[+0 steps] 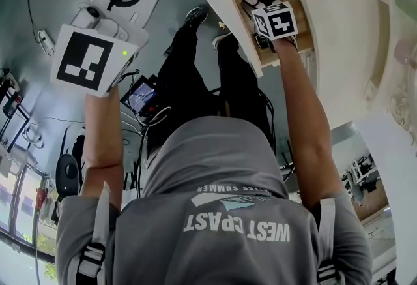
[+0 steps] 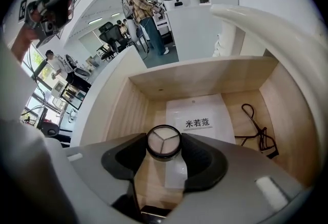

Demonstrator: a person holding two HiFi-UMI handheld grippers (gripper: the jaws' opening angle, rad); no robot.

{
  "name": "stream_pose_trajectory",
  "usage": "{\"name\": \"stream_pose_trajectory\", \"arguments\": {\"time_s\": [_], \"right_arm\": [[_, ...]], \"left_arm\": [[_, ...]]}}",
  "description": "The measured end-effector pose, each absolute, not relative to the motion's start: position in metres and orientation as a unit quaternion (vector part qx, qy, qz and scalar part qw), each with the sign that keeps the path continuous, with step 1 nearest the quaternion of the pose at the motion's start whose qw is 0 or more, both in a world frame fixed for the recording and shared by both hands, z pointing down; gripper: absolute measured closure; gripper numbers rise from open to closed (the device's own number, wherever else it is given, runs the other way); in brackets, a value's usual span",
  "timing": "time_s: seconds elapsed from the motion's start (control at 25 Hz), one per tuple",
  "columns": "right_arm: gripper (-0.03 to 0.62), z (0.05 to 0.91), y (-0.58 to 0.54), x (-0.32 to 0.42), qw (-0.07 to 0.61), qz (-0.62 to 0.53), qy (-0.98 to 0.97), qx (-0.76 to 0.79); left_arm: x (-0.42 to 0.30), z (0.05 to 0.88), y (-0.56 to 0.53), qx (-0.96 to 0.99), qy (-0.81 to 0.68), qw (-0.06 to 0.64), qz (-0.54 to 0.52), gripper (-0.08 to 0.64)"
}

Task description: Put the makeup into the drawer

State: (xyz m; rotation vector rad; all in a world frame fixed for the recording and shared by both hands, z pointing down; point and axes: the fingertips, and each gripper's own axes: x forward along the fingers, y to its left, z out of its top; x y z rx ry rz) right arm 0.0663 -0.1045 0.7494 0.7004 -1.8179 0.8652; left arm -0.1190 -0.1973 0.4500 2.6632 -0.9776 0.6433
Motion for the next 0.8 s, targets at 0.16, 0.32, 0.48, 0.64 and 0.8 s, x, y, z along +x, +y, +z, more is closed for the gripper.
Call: {"name": "stream_pose_trajectory", "arguments": {"time_s": [0.16,0.32,0.48,0.64,0.8], "right_arm": [[0.37,0.755,-0.101,0.067,0.489,0.366,-0.739,0.284],[0.368,0.755,-0.098,0.069,0.491,0.376,-0.734,0.282],[0.367,0.753,-0.099,0.072,0.488,0.378,-0.733,0.284],[0.368,0.744,-0.103,0.076,0.485,0.375,-0.733,0.294],[0.372,0.723,-0.112,0.08,0.477,0.358,-0.741,0.309]], "left_arm": [[-0.119,0.451,-0.197,0.91,-0.332,0.116,0.219,0.558],[-0.117,0.447,-0.198,0.911,-0.331,0.115,0.219,0.558],[-0.115,0.443,-0.199,0.912,-0.329,0.112,0.218,0.558],[-0.112,0.433,-0.201,0.914,-0.328,0.104,0.216,0.558],[-0.106,0.42,-0.203,0.917,-0.325,0.094,0.212,0.558]]}}
